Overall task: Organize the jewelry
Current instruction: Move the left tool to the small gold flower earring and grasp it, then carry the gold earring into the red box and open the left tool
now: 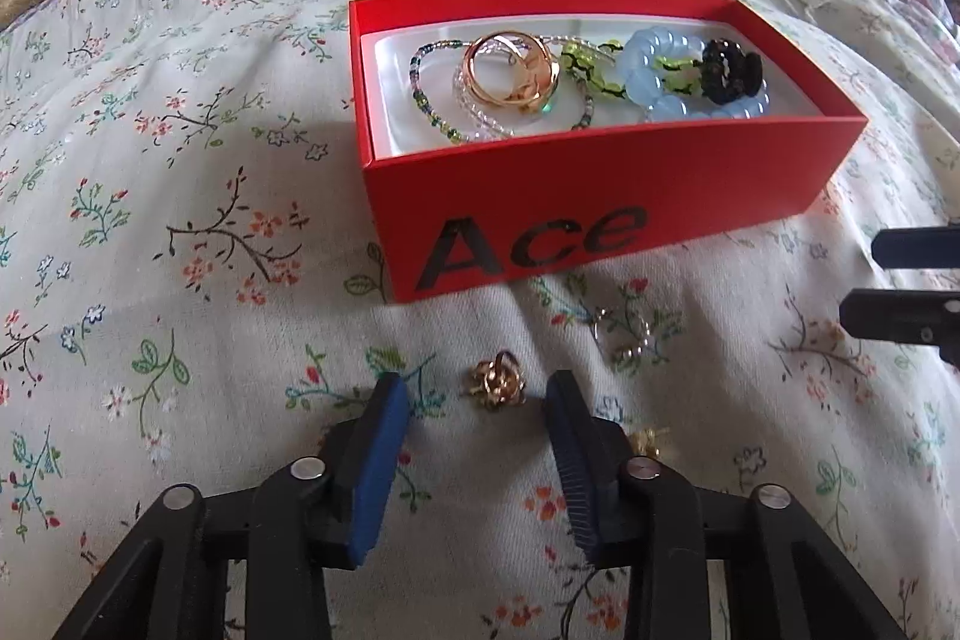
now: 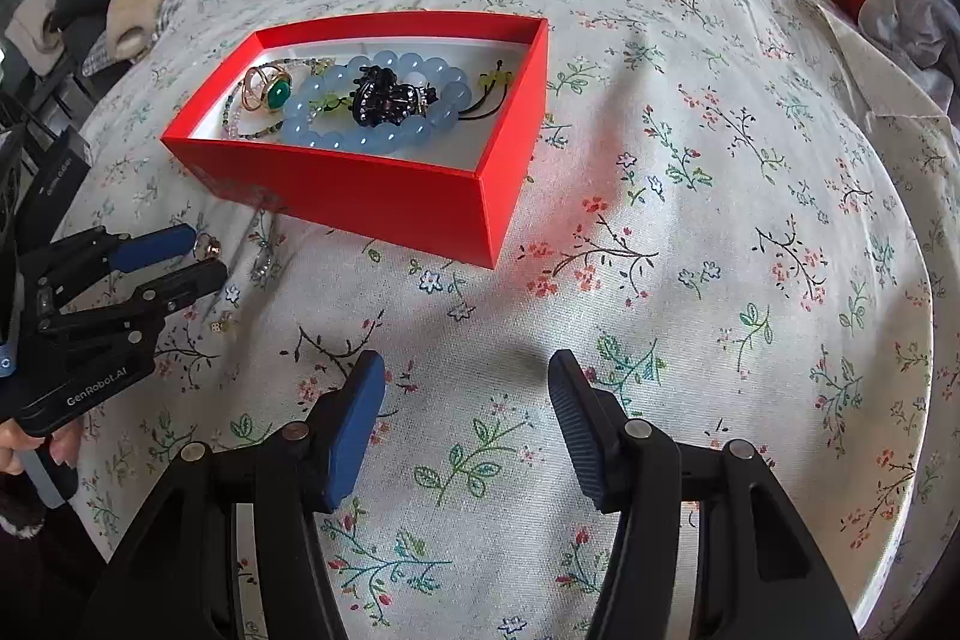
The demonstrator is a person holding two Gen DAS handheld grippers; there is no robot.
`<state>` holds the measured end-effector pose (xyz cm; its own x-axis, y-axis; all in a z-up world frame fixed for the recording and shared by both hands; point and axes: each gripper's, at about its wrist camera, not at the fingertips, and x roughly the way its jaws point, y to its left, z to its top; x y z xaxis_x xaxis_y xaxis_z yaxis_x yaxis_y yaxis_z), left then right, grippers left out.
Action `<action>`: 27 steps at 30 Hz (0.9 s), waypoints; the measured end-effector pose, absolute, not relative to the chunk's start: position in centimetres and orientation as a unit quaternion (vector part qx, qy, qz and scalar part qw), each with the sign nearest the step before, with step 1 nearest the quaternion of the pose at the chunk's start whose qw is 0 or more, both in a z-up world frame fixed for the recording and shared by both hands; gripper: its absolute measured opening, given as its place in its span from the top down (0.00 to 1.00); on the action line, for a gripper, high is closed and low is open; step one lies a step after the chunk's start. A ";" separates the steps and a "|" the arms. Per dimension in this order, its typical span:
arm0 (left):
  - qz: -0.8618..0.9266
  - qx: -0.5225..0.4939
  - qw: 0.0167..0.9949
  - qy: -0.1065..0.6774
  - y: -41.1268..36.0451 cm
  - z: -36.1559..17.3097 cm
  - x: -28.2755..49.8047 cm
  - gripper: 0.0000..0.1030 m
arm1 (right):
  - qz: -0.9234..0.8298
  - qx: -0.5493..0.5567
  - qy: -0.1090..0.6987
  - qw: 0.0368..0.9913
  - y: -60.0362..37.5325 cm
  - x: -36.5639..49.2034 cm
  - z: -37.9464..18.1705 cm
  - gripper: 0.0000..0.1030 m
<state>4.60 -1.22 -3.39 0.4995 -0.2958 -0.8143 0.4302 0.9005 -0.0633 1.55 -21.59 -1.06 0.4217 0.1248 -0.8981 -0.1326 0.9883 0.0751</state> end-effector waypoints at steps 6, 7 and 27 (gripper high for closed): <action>-0.203 0.071 0.863 0.458 -1.1 -3.0 4.8 0.88 | 0.080 0.002 0.529 0.845 -21.3 1.7 -0.7 0.42; -0.201 0.068 0.862 0.460 -0.9 -2.9 4.8 0.88 | 0.082 0.002 0.528 0.845 -21.2 1.7 -0.6 0.42; -0.166 0.034 0.864 0.474 4.6 -1.7 3.7 0.88 | 0.141 -0.009 0.506 0.851 -14.8 2.9 -1.4 0.63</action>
<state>3.68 4.57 -1.73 0.4951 -0.2543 -0.8308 0.3194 0.9425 -0.0982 2.91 -14.78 -1.40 0.4482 0.2313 -0.8635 -0.2497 0.9599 0.1275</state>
